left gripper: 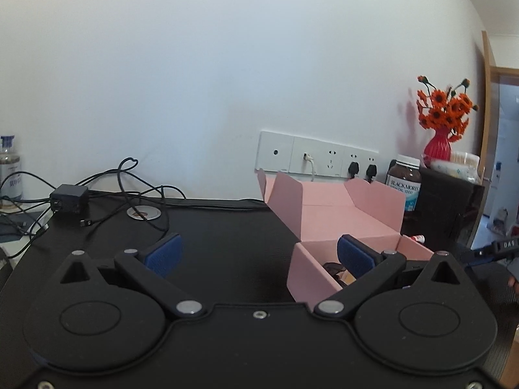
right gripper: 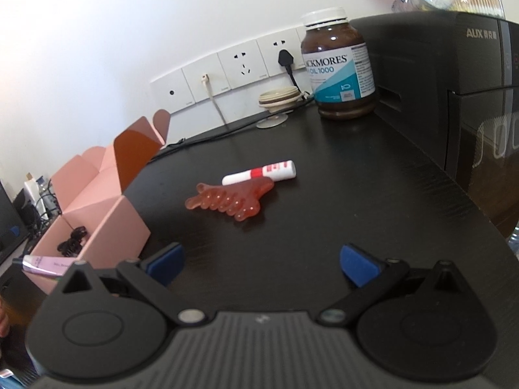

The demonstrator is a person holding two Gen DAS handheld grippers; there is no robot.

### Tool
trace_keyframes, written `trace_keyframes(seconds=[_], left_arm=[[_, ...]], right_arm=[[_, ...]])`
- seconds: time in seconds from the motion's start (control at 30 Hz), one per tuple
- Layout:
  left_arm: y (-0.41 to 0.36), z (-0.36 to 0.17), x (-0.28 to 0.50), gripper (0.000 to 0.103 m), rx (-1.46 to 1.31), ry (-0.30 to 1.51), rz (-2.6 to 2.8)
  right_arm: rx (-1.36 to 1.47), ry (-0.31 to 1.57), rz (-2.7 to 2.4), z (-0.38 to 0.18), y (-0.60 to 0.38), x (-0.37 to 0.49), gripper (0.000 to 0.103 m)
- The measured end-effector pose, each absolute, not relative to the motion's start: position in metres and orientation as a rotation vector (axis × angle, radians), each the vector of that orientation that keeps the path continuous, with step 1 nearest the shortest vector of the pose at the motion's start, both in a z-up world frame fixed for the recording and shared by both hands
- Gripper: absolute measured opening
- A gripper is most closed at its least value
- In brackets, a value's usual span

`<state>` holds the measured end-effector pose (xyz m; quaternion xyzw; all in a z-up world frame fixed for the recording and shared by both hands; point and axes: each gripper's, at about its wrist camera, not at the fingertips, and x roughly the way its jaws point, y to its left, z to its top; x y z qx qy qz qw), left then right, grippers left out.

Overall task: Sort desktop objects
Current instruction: 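Withdraw the left tool from the pink box, then move the right tool toward the red-brown comb on the desk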

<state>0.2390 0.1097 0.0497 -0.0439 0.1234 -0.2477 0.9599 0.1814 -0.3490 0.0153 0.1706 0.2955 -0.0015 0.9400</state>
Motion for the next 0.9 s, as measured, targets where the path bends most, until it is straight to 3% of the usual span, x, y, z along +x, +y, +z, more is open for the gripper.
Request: trace_keyframes(seconds=[0.57,0.9], left_arm=[[0.101,0.050,0.227,0.103,-0.025,0.198,-0.511],[0.100,0.050,0.227,0.103,-0.019,0.197,-0.513]], right_arm=[[0.008,0.723,0.053,0.012,-0.297,0.210,0.102],[0.004,0.729,0.048,0.011,-0.288,0.254,0.102]])
